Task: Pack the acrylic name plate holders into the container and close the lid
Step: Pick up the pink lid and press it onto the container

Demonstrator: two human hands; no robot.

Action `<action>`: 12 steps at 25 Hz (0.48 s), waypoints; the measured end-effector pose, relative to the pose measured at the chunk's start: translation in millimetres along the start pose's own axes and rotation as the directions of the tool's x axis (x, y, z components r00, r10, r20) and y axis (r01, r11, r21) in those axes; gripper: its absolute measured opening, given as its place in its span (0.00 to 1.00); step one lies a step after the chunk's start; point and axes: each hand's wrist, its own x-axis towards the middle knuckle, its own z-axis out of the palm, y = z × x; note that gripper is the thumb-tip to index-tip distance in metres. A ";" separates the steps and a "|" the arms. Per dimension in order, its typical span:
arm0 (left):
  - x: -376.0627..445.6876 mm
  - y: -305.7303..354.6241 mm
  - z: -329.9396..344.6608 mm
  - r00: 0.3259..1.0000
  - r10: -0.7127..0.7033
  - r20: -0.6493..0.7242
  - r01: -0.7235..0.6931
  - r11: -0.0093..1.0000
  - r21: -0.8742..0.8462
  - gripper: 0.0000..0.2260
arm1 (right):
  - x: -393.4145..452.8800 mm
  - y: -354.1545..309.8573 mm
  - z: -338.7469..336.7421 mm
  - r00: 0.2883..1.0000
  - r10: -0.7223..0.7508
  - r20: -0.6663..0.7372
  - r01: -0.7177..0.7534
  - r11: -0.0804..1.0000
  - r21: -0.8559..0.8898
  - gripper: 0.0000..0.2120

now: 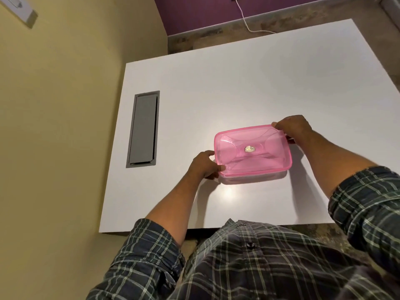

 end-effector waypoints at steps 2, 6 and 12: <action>-1.3 -0.7 1.7 0.997 -0.068 0.021 0.069 0.995 -0.078 0.21 | -2.4 8.9 -0.3 0.998 -0.057 -0.009 0.057 0.998 0.007 0.15; -2.5 -7.7 6.4 0.989 -0.140 0.051 0.148 0.969 -0.197 0.12 | -1.2 22.8 -1.2 0.990 -0.135 -0.031 0.134 0.991 -0.009 0.17; 3.3 -8.0 10.6 0.990 -0.136 -0.023 0.130 0.978 -0.164 0.12 | -11.0 51.0 -8.0 0.970 -0.238 0.040 0.234 0.969 0.083 0.21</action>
